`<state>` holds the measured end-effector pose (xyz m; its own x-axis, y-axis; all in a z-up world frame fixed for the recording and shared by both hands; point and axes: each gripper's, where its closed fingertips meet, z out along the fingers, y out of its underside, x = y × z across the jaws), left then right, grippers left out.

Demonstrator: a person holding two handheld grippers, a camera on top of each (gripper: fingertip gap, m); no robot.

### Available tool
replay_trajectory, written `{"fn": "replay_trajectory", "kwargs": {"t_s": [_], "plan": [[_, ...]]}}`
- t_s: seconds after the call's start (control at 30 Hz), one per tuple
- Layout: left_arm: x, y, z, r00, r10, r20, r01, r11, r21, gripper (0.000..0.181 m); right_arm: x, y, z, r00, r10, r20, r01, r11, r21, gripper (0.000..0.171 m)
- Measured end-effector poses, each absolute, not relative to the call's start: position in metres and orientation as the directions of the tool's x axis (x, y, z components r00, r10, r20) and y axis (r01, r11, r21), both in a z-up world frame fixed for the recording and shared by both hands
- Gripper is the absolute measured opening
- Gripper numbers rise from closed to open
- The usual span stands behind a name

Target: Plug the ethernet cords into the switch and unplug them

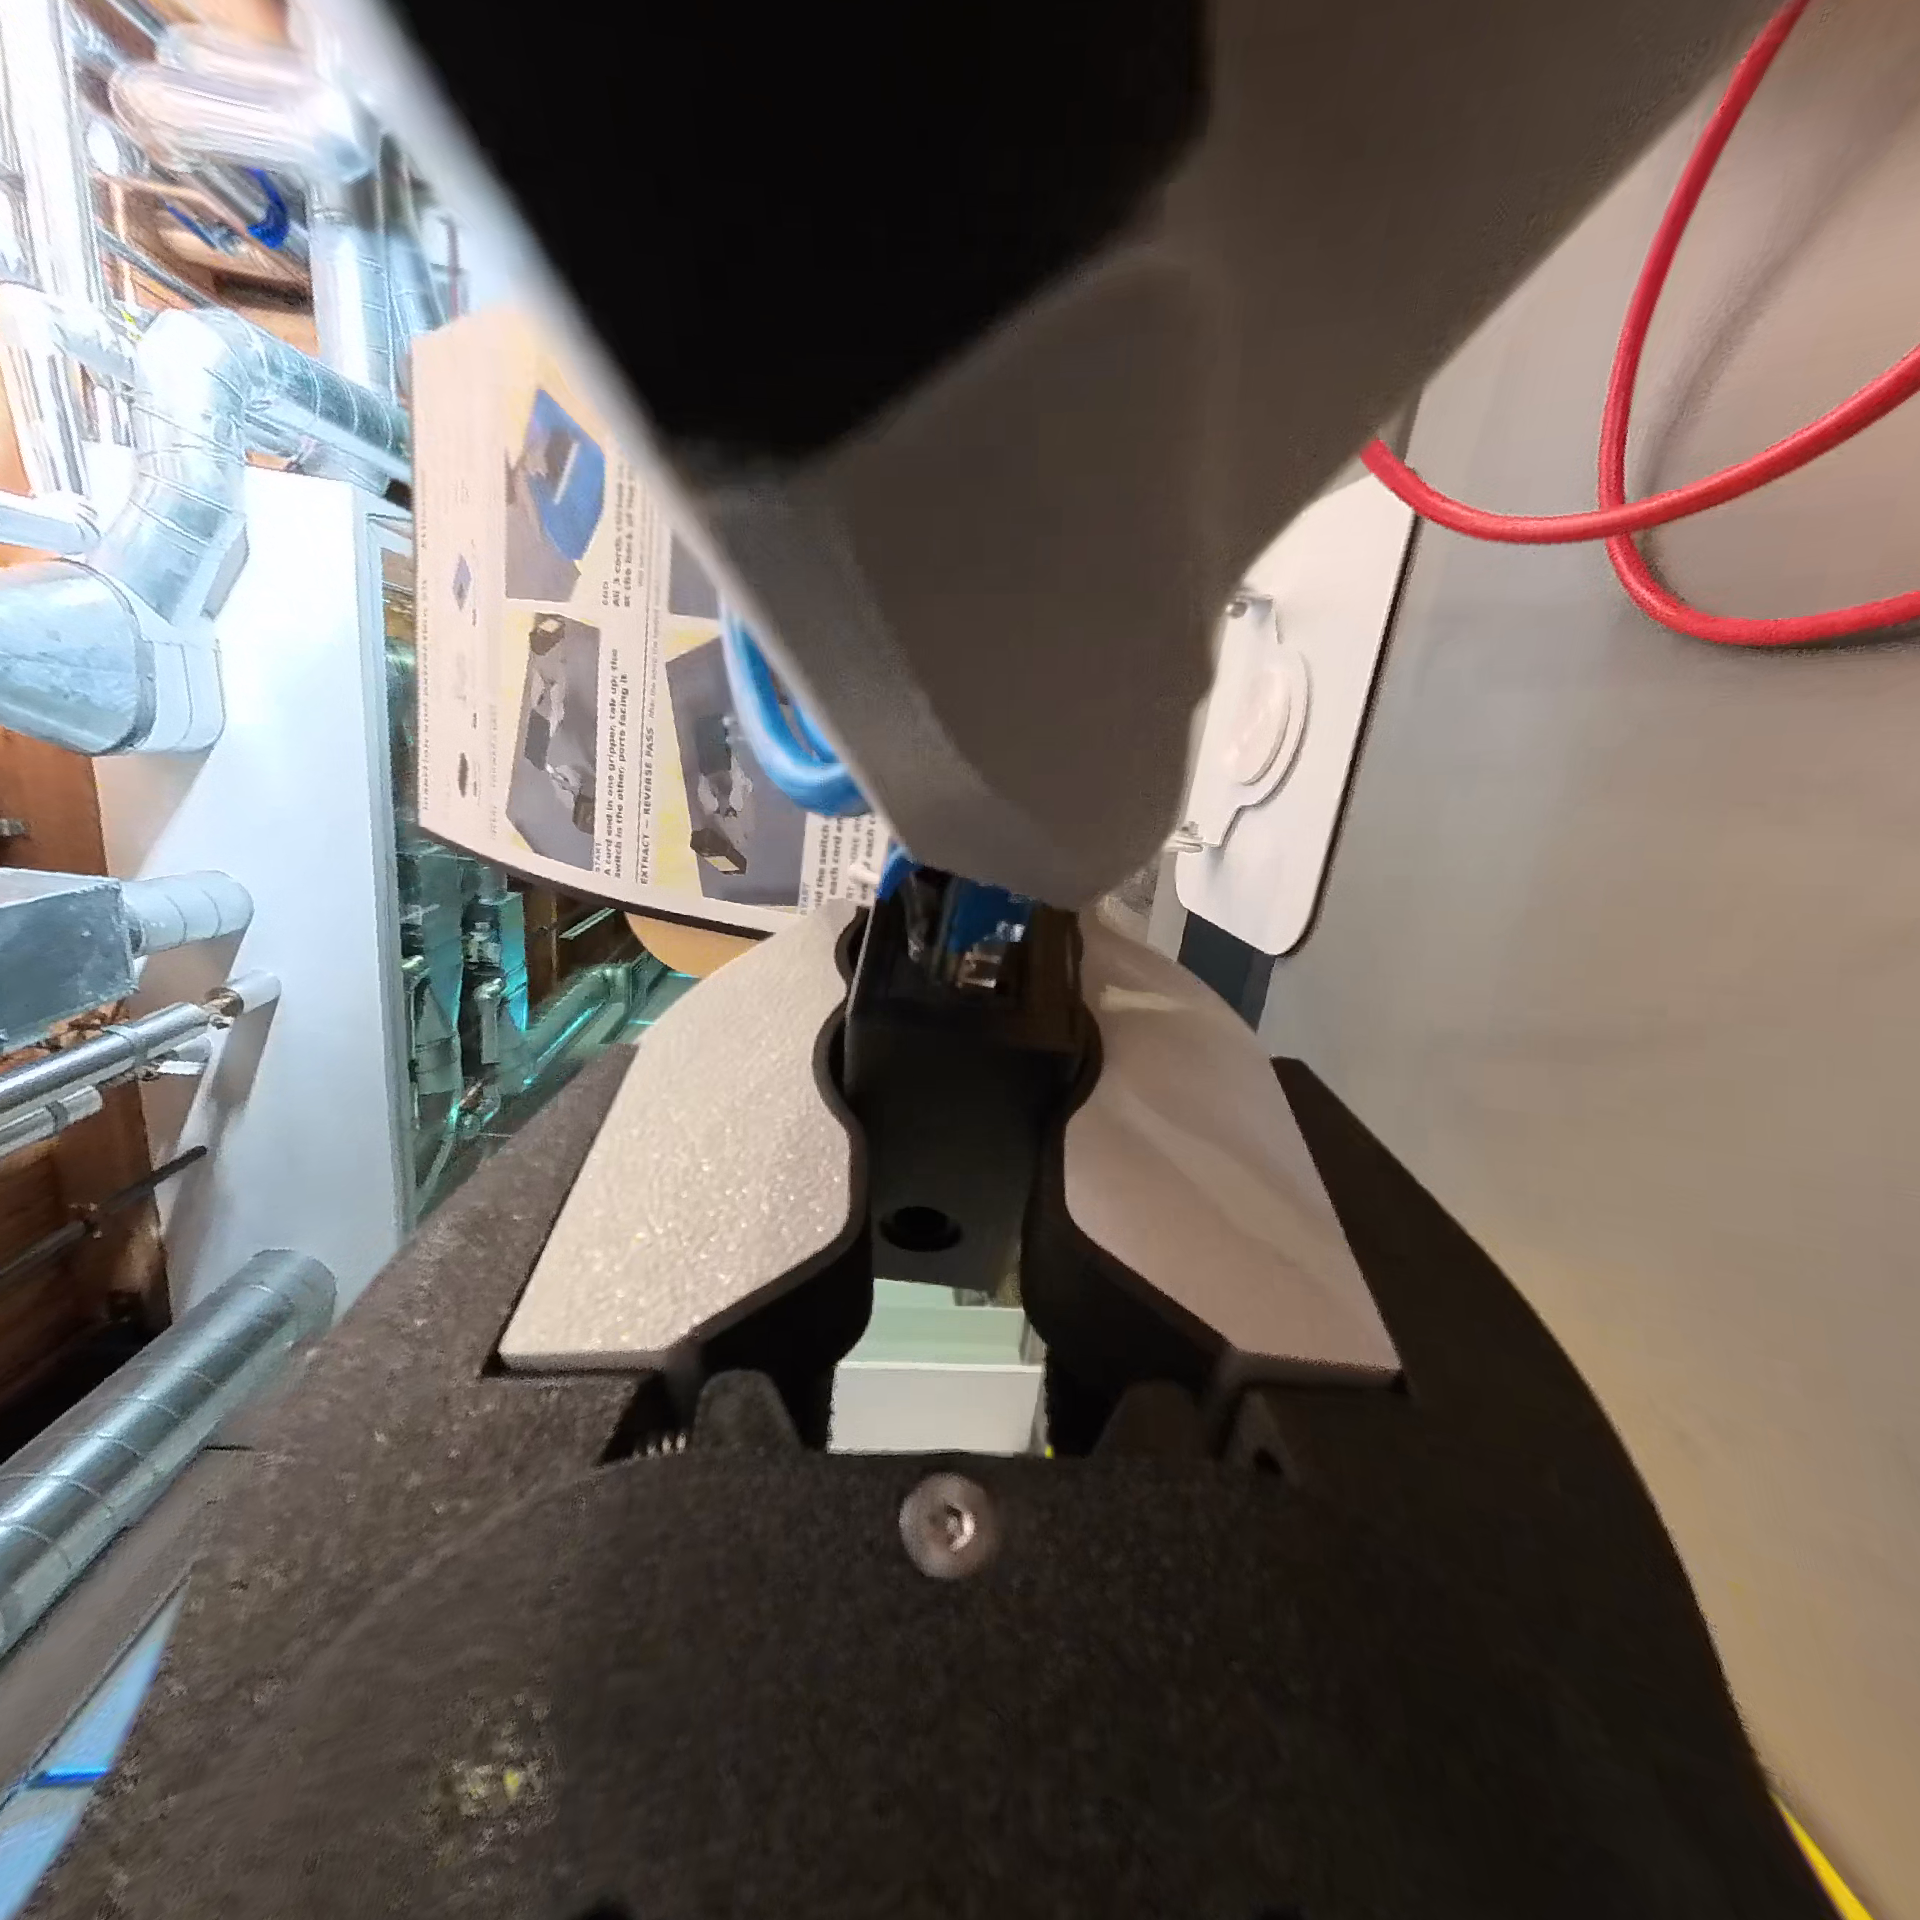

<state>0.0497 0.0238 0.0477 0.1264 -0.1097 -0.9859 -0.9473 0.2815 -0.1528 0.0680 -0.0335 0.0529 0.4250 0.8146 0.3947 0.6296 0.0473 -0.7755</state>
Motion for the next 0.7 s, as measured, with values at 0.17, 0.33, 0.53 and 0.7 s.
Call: {"fn": "replay_trajectory", "kwargs": {"t_s": [0.17, 0.33, 0.53, 0.7], "plan": [[0.046, 0.024, 0.052, 0.153, -0.109, -0.982, -0.943, 0.280, -0.178, 0.030, 0.065, -0.036, 0.069, 0.437, 0.790, 0.430, 0.582, 0.115, -0.805, 0.028], [0.045, 0.026, 0.051, 0.158, -0.116, -0.981, -0.945, 0.272, -0.184, 0.031, 0.067, -0.043, 0.074, 0.430, 0.805, 0.409, 0.568, 0.112, -0.816, 0.028], [0.042, 0.027, 0.054, 0.176, -0.112, -0.978, -0.943, 0.266, -0.200, 0.030, 0.073, -0.051, 0.092, 0.446, 0.803, 0.395, 0.508, 0.137, -0.851, 0.028], [0.041, 0.026, 0.056, 0.175, -0.109, -0.979, -0.944, 0.265, -0.198, 0.031, 0.076, -0.049, 0.080, 0.416, 0.842, 0.344, 0.522, 0.089, -0.848, 0.024]]}}
